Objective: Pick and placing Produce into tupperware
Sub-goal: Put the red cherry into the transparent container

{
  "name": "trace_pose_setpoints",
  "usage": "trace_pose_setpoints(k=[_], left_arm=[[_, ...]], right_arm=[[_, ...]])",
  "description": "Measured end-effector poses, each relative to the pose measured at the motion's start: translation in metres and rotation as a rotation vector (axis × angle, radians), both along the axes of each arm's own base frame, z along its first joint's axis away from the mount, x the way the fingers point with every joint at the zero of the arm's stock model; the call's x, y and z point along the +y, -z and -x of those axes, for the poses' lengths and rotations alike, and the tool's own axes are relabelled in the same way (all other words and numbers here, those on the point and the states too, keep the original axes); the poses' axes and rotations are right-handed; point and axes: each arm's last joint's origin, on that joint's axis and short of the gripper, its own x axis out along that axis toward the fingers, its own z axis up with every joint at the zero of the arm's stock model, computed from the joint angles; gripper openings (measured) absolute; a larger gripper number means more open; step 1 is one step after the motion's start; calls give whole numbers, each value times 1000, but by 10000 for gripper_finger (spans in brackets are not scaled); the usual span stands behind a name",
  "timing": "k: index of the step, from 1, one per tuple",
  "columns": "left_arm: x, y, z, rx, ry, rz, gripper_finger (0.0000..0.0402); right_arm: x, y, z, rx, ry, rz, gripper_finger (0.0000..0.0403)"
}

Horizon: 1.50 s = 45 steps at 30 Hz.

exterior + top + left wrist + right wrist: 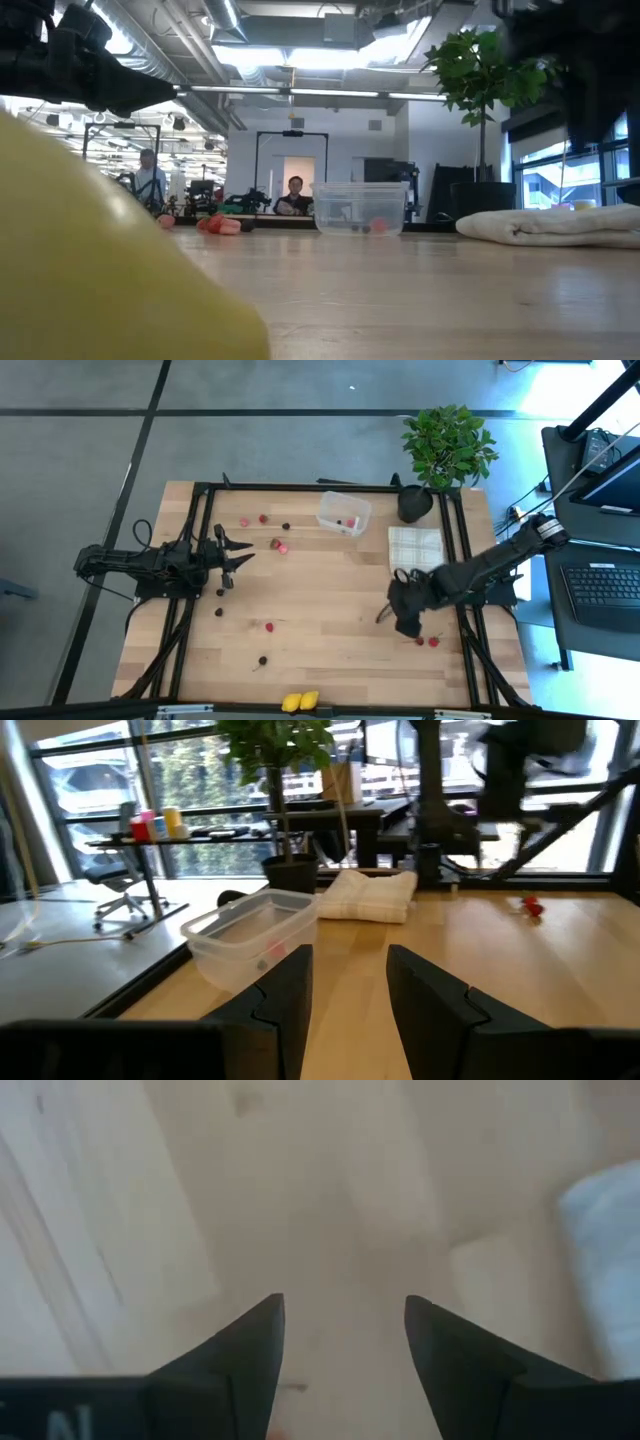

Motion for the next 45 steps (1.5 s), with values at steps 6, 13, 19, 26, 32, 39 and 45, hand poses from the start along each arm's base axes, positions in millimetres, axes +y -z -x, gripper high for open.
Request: trace_pose_setpoints(k=[6, 13, 19, 26, 32, 39, 45], left_arm=[[1, 0, 0, -1, -44, 1, 124], [1, 0, 0, -1, -50, 1, 124], [1, 0, 0, -1, -50, 1, 124], [1, 0, 0, -1, -50, 1, 124], [1, 0, 0, -1, -50, 1, 124], [1, 0, 0, -1, -50, 1, 124], [1, 0, 0, -1, -50, 1, 124]], right_arm=[[24, 24, 22, 49, 46, -60, 210], [46, 31, 39, 41, 58, -96, 210], [60, 35, 48, 21, -11, -115, 210], [70, 51, 49, 73, -51, -59, 210], [76, 65, 49, 127, -67, -39, 210], [80, 72, 46, 135, -65, -32, 210], [83, 83, 44, 153, -64, -14, 210]])
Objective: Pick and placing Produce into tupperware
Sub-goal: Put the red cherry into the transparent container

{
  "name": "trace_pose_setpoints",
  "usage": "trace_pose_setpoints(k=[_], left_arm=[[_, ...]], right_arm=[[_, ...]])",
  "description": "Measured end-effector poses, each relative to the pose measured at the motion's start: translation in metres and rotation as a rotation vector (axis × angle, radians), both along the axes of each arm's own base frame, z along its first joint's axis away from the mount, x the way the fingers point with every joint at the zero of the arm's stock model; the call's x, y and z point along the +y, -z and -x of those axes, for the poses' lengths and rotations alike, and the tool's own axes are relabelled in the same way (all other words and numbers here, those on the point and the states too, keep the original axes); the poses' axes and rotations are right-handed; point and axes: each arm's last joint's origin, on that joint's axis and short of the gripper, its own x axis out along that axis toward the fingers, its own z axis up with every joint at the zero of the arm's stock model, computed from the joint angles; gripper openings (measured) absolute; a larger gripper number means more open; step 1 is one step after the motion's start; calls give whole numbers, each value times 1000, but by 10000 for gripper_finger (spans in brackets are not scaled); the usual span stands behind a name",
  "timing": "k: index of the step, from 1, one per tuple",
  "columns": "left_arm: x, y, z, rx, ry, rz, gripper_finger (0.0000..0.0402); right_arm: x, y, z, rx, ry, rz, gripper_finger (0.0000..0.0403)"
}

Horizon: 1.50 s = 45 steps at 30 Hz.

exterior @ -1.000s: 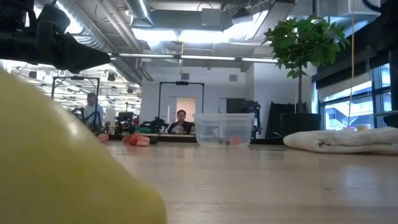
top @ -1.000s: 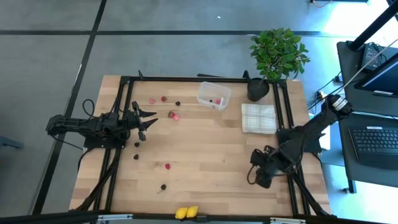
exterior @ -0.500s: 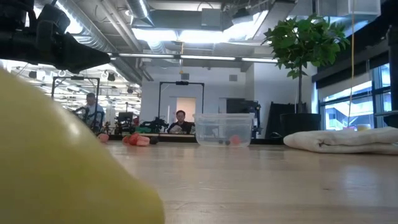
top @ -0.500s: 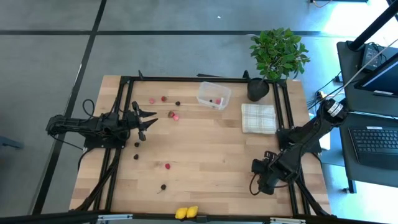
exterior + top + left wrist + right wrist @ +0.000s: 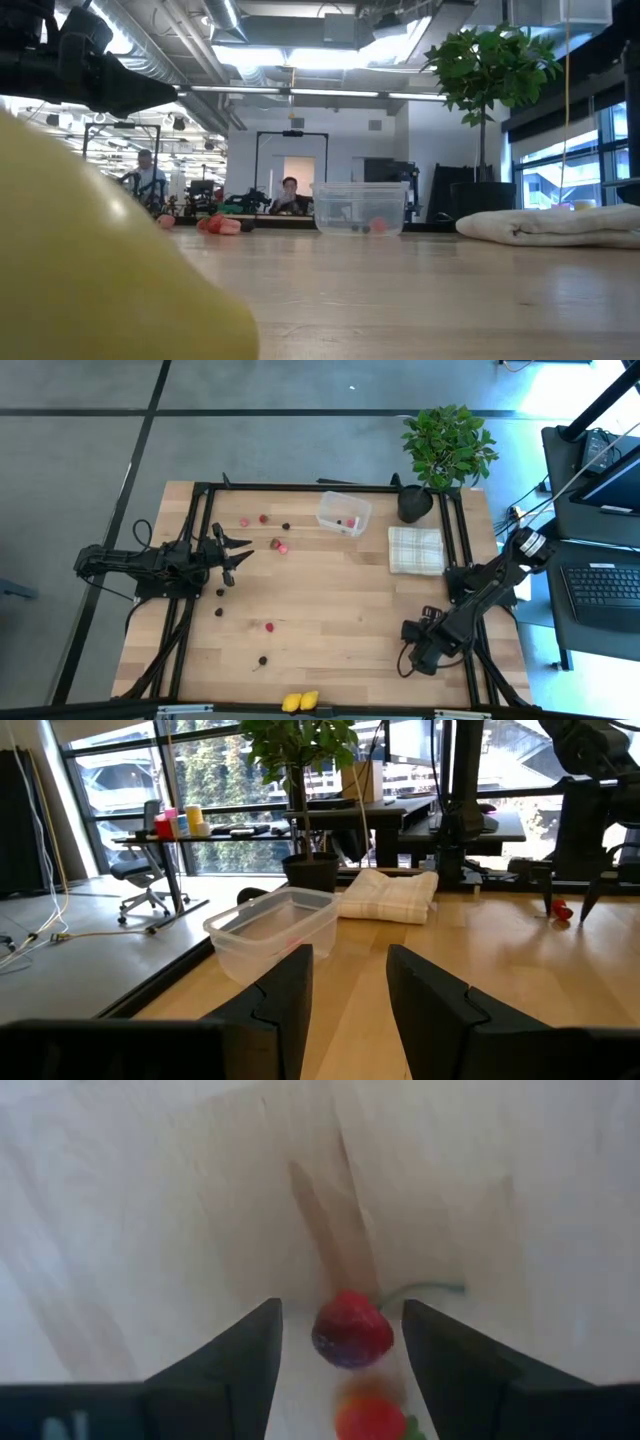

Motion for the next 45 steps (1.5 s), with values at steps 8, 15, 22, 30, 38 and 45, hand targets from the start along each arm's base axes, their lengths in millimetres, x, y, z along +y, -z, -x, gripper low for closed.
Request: trace_pose_setpoints(k=[8, 15, 22, 30, 38, 45], left_arm=[[0, 0, 0, 0, 0, 0, 124], [0, 0, 0, 0, 0, 0, 124], [0, 0, 0, 0, 0, 0, 124], [0, 0, 0, 0, 0, 0, 124], [0, 0, 0, 0, 0, 0, 124], [0, 0, 0, 0, 0, 0, 124]], right_arm=[[1, 3, -1, 8, 0, 8, 208], [1, 3, 0, 25, -1, 0, 163], [1, 3, 0, 32, -1, -3, 108], [1, 3, 1, 41, -2, -10, 95], [0, 0, -6, 52, 39, -33, 95], [0, -24, -50, -149, 1, -128, 95]])
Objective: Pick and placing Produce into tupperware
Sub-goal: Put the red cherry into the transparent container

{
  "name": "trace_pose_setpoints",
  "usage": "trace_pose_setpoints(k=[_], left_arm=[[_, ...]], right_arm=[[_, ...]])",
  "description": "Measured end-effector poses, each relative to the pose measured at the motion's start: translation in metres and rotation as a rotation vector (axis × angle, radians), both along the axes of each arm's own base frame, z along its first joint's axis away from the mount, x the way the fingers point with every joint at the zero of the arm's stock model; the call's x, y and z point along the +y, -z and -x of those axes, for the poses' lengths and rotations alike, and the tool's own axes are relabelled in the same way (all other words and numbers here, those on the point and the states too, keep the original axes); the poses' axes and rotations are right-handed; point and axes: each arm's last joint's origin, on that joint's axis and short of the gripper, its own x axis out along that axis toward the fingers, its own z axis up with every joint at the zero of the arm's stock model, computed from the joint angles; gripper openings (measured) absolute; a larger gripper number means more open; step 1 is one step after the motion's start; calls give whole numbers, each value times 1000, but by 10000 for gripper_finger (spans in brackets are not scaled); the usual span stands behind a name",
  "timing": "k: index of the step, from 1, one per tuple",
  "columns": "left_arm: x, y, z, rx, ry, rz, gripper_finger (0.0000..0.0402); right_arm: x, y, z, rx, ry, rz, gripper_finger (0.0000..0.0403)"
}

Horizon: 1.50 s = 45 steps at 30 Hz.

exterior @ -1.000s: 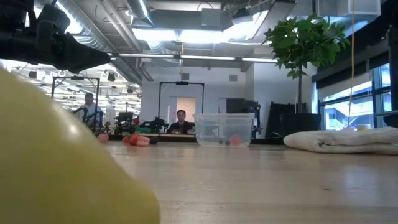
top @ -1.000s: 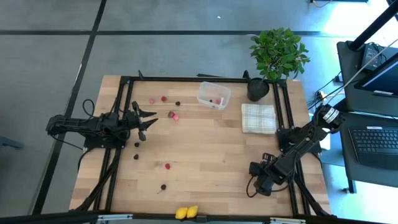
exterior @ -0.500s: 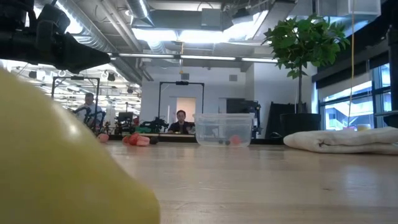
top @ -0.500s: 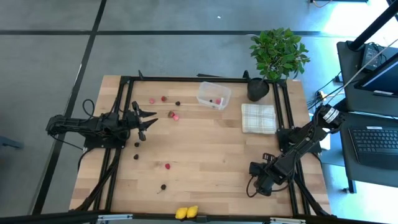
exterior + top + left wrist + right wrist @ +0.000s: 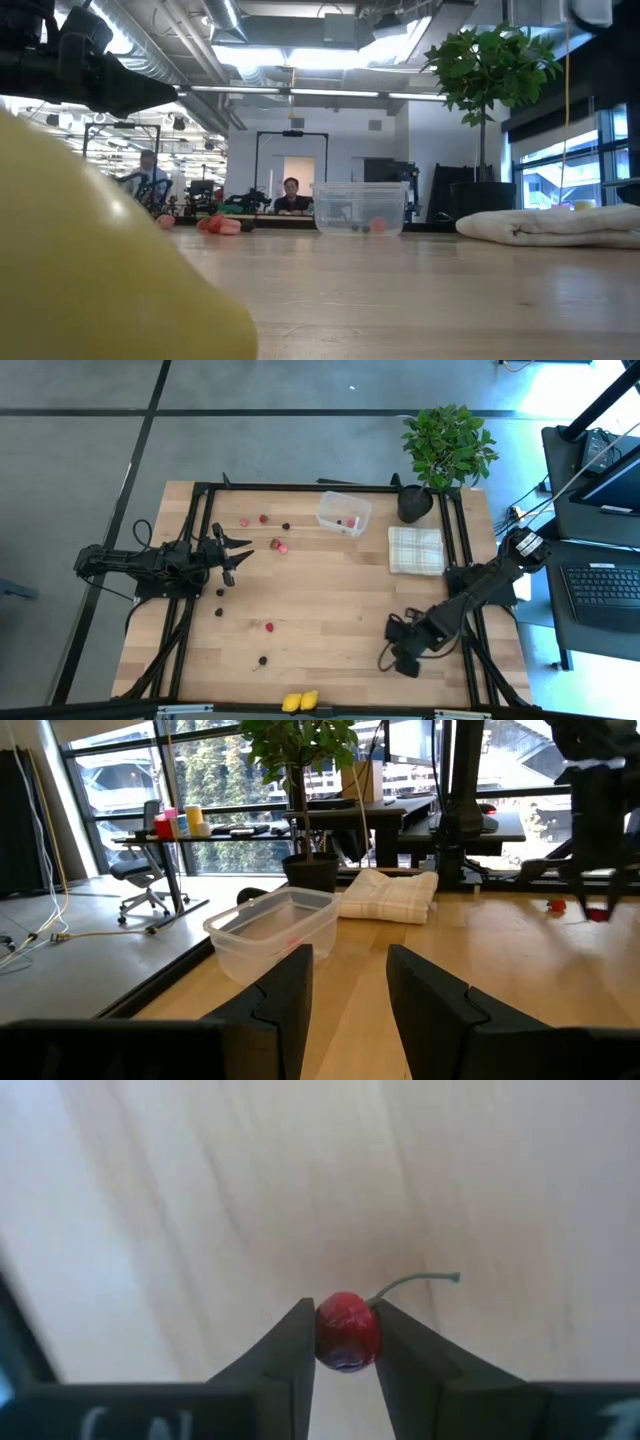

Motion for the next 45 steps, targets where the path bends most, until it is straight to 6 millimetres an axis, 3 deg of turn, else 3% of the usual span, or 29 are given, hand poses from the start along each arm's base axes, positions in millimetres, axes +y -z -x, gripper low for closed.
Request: trace_pose_setpoints(k=[6, 12, 20, 25, 29, 34, 40, 45], left_arm=[[0, 0, 0, 0, 0, 0, 124], [0, 0, 0, 0, 0, 0, 124], [0, 0, 0, 0, 0, 0, 124], [0, 0, 0, 0, 0, 0, 124], [0, 0, 0, 0, 0, 0, 124], [0, 0, 0, 0, 0, 0, 124], [0, 0, 0, 0, 0, 0, 124], [0, 0, 0, 0, 0, 0, 124]], right_arm=[[-14, -33, -53, -343, -118, 13, 95], [-50, -79, -106, -713, -222, 210, 95], [-139, -160, -151, -924, -68, 423, 95], [-208, -213, -151, -901, 89, 526, 95], [-253, -234, -146, -810, 143, 612, 95], [-294, -229, -151, -657, 183, 617, 95], [-333, -180, -173, -436, 169, 528, 95], [-359, -128, -184, -254, 150, 448, 95]])
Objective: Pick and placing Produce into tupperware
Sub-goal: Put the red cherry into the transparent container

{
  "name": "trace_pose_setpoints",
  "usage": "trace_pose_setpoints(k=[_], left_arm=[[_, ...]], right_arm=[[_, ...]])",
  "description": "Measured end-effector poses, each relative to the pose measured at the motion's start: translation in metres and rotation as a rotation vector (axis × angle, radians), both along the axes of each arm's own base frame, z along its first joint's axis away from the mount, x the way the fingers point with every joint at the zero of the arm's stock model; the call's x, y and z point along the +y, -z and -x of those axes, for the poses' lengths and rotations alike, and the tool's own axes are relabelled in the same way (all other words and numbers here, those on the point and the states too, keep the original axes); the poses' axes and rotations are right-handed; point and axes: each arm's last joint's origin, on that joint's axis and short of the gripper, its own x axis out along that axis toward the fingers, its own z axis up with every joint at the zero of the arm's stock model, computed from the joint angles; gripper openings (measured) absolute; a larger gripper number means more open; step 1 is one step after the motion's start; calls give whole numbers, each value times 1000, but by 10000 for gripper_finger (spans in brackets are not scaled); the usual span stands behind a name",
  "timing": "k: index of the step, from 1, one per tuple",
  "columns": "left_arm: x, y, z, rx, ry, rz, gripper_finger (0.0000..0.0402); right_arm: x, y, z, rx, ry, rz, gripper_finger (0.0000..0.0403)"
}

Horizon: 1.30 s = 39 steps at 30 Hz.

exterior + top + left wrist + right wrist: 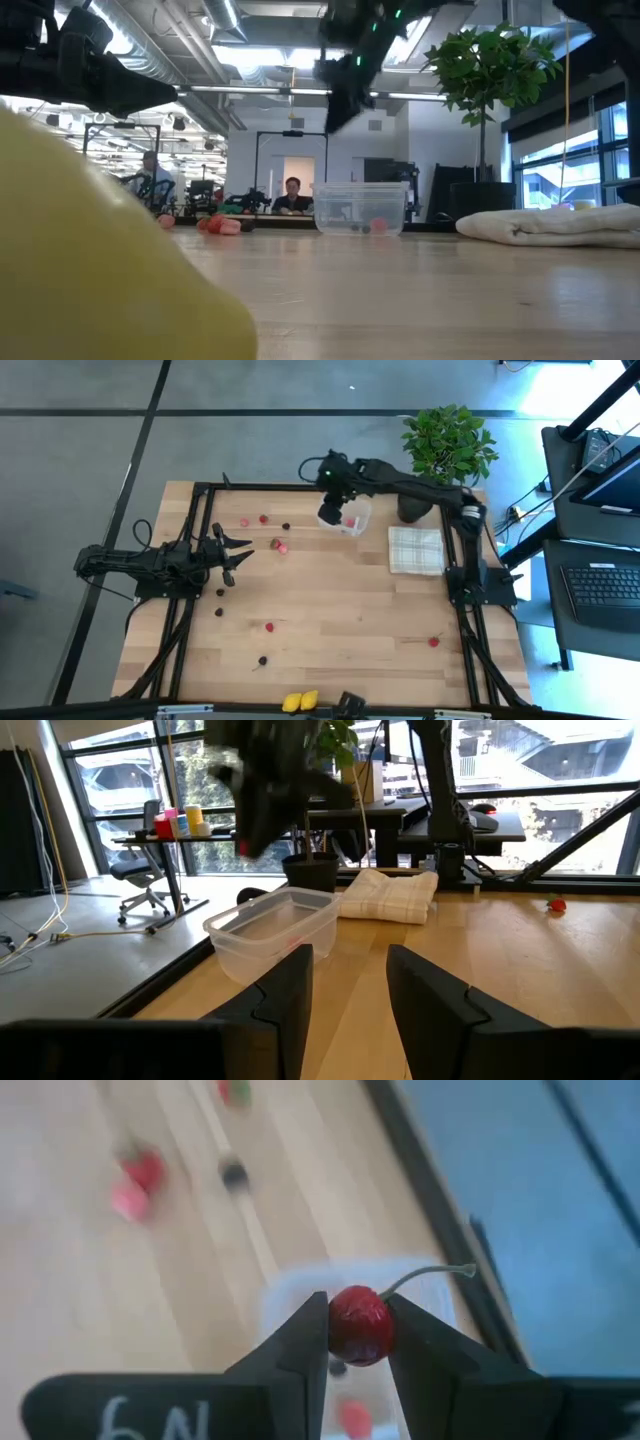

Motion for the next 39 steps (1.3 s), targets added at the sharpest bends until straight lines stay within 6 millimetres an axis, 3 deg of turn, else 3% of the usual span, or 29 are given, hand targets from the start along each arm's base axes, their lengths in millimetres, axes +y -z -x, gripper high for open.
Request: trace_pose_setpoints(k=[7, 15, 27, 39], left_arm=[[0, 0, 0, 0, 0, 0, 124], [0, 0, 0, 0, 0, 0, 124], [0, 0, 0, 0, 0, 0, 124], [0, 0, 0, 0, 0, 0, 124]], right_arm=[[-26, 49, 0, 170, 50, -80, 95], [-35, 87, -3, 248, 37, -184, 95], [-35, 110, -6, 288, 2, -257, 95], [-35, 110, -5, 297, 3, -262, 95]])
